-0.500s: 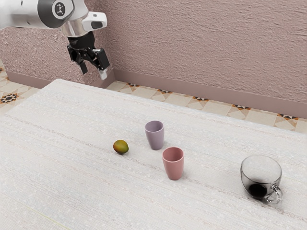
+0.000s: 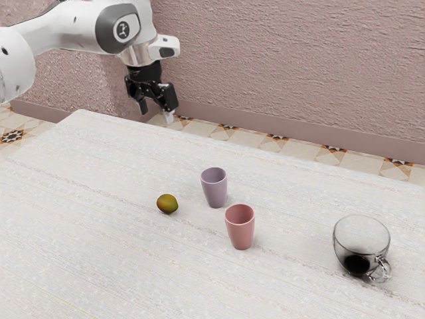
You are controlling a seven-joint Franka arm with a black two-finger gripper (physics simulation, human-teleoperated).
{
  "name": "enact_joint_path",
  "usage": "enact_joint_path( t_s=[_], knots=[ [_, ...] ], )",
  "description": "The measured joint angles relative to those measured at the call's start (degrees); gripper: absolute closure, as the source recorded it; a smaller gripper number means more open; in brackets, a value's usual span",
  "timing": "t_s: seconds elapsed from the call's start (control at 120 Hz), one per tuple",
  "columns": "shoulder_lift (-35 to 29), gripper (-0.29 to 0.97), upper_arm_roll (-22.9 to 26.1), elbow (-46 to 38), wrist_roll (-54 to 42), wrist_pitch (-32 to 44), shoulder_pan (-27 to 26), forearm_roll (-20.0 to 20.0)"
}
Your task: Place the left cup onto the right cup
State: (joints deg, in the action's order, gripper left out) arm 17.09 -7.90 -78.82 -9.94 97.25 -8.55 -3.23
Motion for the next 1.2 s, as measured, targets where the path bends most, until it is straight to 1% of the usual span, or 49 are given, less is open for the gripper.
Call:
enact_joint_path(
  t_s=[0.117,0.283,0.442,0.5,0.592,0.742,0.925,0.958,1.1,1.2],
  knots=[
    [7.24,0.0,0.66,5.17,-0.08,0.92,0.02,-0.87],
    [14.61,0.0,1.14,6.6,-0.15,4.94,-0.03,-1.27],
    [22.33,0.0,1.21,13.43,-0.23,7.25,-0.06,-1.38],
    [24.56,0.0,0.96,14.66,-0.19,7.91,-0.07,-2.31],
    [26.67,0.0,0.76,14.9,-0.12,9.13,-0.06,-3.2],
    [28.08,0.0,0.64,13.62,0.03,10.26,-0.03,-4.81],
    [30.28,0.01,0.61,13.44,0.19,12.32,-0.03,-5.18],
    [30.63,0.06,0.61,13.45,0.23,12.75,-0.04,-5.2],
    [31.01,0.43,0.61,13.42,0.65,14.28,-0.06,-5.18],
    [31.03,0.59,0.61,13.32,0.97,14.9,-0.06,-5.17]
  ],
)
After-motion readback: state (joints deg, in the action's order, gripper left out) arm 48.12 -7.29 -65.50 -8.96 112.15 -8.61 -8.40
